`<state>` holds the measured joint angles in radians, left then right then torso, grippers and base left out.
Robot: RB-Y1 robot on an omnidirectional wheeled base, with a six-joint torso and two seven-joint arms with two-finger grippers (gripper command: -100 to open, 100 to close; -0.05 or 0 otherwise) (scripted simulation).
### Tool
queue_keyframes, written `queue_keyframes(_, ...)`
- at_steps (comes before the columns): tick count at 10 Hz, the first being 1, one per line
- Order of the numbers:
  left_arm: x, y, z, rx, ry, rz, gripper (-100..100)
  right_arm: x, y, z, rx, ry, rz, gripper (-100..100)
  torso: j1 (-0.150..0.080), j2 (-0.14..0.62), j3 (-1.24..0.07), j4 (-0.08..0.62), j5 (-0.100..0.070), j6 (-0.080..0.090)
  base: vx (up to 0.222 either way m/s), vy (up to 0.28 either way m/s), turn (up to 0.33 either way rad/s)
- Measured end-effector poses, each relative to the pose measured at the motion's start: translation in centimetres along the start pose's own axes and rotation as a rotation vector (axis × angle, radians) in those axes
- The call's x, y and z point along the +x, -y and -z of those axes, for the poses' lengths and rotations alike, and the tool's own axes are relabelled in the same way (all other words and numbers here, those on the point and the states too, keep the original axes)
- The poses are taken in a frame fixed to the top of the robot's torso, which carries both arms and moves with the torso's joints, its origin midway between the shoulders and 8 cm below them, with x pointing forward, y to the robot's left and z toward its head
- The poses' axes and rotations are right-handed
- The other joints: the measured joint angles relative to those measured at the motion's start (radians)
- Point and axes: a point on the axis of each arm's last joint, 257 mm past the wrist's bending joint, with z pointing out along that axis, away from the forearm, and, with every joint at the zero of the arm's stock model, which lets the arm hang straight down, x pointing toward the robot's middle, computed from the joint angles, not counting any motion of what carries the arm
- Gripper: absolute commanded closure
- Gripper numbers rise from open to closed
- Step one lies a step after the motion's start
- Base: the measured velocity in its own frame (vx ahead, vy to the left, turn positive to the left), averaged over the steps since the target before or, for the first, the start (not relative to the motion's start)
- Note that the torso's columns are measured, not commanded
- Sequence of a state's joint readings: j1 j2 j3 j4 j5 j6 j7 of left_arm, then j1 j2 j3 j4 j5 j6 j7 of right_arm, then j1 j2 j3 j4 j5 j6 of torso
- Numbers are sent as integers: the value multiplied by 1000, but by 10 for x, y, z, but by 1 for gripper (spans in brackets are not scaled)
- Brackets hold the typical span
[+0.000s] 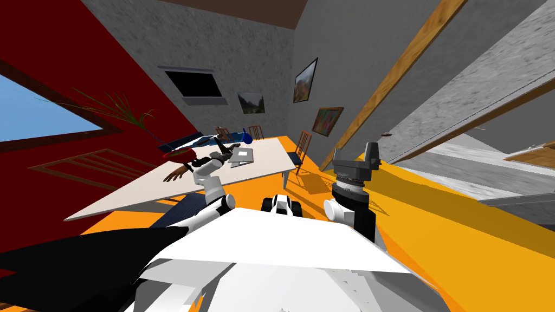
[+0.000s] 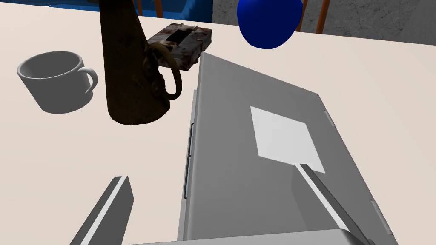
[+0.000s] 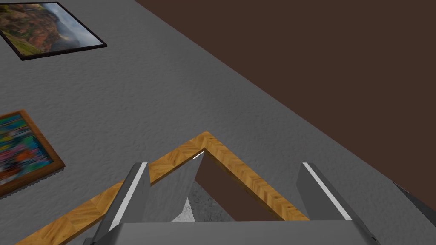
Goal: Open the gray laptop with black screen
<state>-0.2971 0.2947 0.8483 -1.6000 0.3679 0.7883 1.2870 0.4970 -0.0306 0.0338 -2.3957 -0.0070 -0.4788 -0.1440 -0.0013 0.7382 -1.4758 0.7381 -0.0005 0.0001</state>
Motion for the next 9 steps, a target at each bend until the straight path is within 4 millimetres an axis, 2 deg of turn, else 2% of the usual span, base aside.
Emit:
queue_keyframes(5,27,11,9,9,-1,1,-100,0,0,0,0,0,0,0,1,0,0,0,0,0,1,-9,-12)
queue_keyframes(6,27,11,10,9,1,2,0,0,0,0,0,0,0,0,1,0,0,0,1,0,0,0,0)
queue_keyframes(9,27,11,10,9,1,2,0,0,0,0,0,0,0,0,1,0,0,0,0,0,0,0,0)
